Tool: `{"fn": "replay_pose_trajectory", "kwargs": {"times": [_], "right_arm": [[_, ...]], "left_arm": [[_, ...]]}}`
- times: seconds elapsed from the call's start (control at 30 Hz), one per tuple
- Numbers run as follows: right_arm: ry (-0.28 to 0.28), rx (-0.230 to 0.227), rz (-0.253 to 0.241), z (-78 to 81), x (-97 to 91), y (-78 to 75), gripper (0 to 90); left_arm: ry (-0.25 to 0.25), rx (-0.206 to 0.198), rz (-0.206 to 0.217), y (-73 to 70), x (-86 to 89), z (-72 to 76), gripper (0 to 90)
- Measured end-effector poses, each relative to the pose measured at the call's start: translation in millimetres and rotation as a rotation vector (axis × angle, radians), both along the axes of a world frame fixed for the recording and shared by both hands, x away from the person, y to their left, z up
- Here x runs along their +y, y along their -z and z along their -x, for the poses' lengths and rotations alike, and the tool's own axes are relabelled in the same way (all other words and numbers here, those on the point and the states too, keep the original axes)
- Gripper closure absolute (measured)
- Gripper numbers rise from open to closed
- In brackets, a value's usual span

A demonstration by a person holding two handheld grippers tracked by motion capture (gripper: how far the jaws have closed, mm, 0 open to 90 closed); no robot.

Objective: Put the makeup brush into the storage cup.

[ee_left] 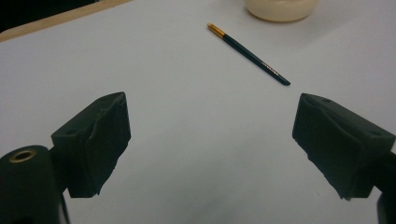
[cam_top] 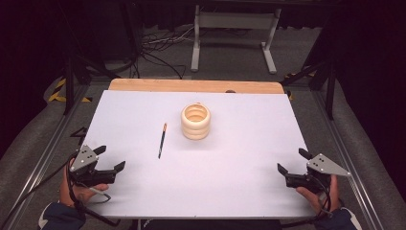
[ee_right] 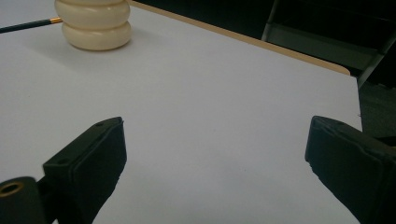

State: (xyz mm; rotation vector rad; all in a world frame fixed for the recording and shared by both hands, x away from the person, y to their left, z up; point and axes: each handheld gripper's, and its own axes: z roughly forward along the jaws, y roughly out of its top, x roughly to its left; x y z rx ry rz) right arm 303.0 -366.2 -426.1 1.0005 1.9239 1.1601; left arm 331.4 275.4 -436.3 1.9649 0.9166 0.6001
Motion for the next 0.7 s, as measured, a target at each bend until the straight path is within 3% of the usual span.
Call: {"fn": "replay_pose_trajectory", "kwargs": {"times": [0.23, 0.47, 0.7], "right_arm": [[0.032, 0.001, -0.007, 7.2, -7.1, -1.0, 6.0], [0.031, 0.007, -0.003, 8.9, -7.1, -0.9, 6.1], [0.035, 0.016, 0.001, 8.7, -6.7, -0.9, 6.2]], "left_arm": [[0.013, 0.021, -0.008, 1.6, -5.6, -4.1, 11.6], [0.017, 0.038, 0.010, -1.4, -8.5, -6.6, 12.2], [0.006, 0.082, 0.002, -14.5, -15.2, -11.6, 12.9]]}}
